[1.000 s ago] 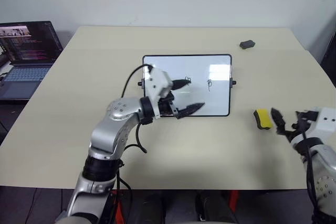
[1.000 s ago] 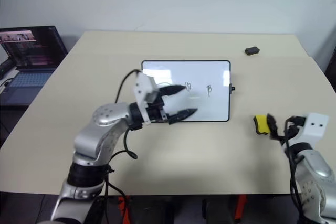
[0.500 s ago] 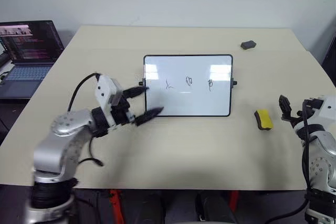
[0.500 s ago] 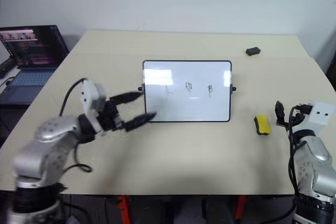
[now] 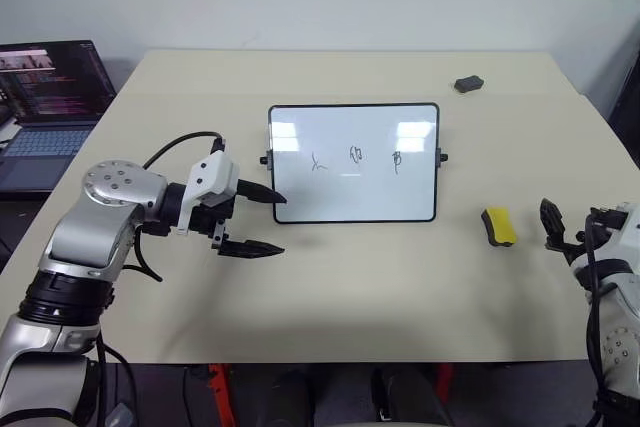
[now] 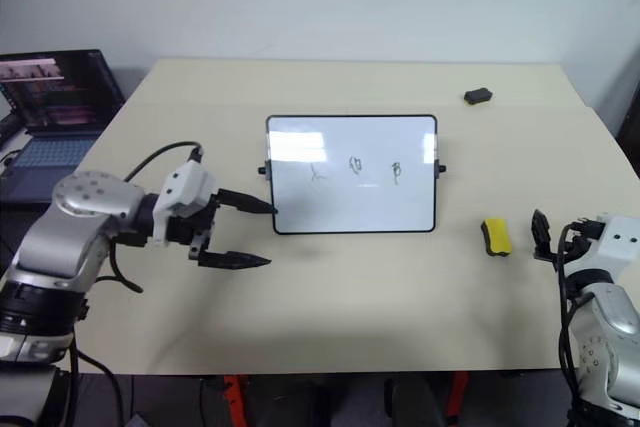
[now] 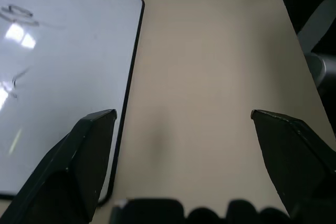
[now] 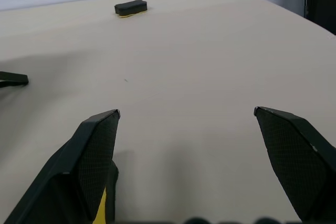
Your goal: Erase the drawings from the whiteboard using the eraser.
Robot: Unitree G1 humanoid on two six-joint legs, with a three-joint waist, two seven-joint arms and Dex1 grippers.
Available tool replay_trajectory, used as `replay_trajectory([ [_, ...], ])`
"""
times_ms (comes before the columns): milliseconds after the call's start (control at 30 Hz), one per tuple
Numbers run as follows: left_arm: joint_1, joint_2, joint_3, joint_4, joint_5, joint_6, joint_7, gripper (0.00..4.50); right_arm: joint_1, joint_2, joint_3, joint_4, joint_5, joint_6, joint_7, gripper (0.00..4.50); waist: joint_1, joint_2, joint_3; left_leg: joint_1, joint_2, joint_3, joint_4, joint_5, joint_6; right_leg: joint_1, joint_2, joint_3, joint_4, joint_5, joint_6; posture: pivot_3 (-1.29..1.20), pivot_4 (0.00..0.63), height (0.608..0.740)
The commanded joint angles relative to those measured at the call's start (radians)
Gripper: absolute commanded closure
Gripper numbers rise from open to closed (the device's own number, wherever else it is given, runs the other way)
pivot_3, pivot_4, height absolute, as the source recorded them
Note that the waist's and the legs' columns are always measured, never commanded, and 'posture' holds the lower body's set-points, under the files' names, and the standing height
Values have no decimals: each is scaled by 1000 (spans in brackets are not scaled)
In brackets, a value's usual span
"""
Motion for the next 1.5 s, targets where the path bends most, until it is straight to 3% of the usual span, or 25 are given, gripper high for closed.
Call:
replay_trajectory([
  [33,0,-8,18,-50,-43,24,-18,0,8,1,-24,-48,18,4,-6,22,-3,0,0,0,0,0,0,0,0,0,0,0,0,0,0,0,150,740],
  [333,-49,-122,44,-99,-68,90,153,0,-42,-31,-20,-18,40,33,12,22,4,0,0,0,0,0,3,0,0,0,0,0,2,0,0,0,150,740],
  [500,-190,-213,-111,8,54,3,108,0,-26,-43,-43,2,42,58,22,22,13,-1,0,-1,-1,-1,2,0,0,1,1,-2,1,0,0,0,150,740],
  [700,-314,-414,-243,165,158,-97,105,0,33,9,-3,-12,13,13,28,22,9,-1,0,-2,-3,0,3,0,0,1,2,0,0,0,1,0,150,740],
  [967,-379,-477,-300,307,230,-178,51,0,60,26,-7,-71,44,35,31,22,-3,0,0,0,1,0,2,0,0,0,7,1,3,0,1,0,150,740],
  [1100,-321,-461,-278,229,237,-165,86,0,51,3,16,-158,137,133,53,22,-4,0,0,0,0,0,2,0,0,0,7,2,2,0,1,0,150,740],
  [1200,-276,-480,-239,144,234,-92,203,0,7,-21,24,-175,190,235,23,22,-2,0,0,-1,0,-1,3,0,0,0,6,1,2,0,1,0,150,740],
  [1500,-194,-521,-239,-30,238,56,381,0,-142,-161,82,-102,178,464,-5,22,9,0,0,-1,-1,-2,4,0,0,1,1,0,2,0,1,0,150,740],
])
